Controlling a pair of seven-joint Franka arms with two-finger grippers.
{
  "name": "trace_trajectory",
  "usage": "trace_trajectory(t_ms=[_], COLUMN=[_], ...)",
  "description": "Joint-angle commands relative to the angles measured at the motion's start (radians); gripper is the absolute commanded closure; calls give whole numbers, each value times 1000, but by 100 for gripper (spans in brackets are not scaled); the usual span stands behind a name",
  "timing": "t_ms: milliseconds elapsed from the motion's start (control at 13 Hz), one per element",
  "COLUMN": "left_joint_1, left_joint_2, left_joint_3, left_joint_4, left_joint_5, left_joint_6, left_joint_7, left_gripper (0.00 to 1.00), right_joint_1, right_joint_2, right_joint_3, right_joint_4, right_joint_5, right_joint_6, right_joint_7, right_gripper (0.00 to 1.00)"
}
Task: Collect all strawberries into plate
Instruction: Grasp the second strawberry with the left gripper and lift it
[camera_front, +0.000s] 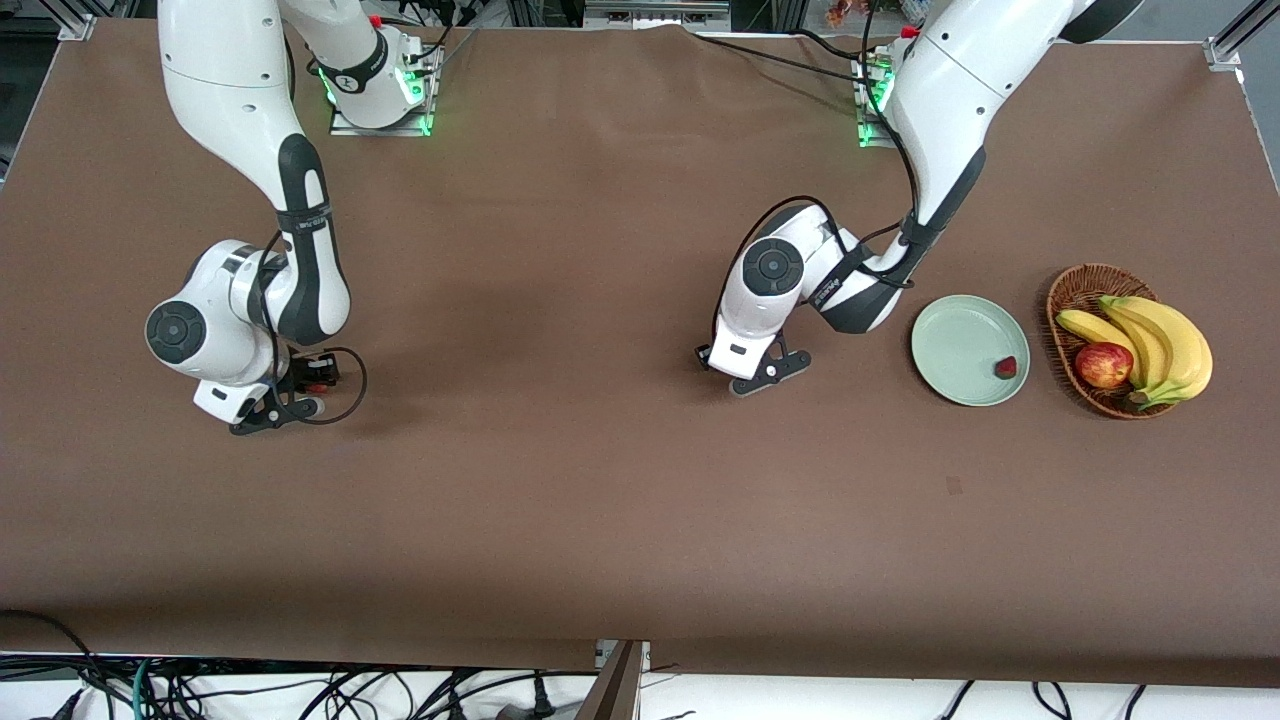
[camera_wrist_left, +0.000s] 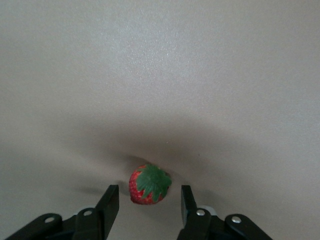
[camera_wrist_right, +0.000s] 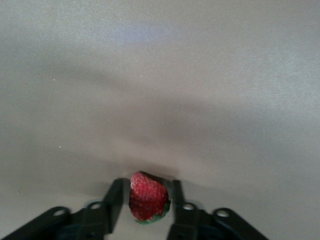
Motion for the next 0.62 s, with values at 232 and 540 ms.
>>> trace_trajectory(t_ms=[232, 540], left_joint_1=[-2, 60], left_joint_2=[11, -99], left_joint_3=[-1, 4], left_joint_4=[32, 50], left_joint_5=[32, -84], left_joint_6=[-13, -122], left_joint_7=[-24, 156], left_gripper=[93, 96], right_joint_1=[19, 144], right_joint_2=[-63, -86], right_joint_3=[8, -15], right_joint_4=[32, 162], right_joint_5=[27, 19], right_joint_6=[-120, -338], right_joint_7=[42, 347], right_gripper=[88, 88])
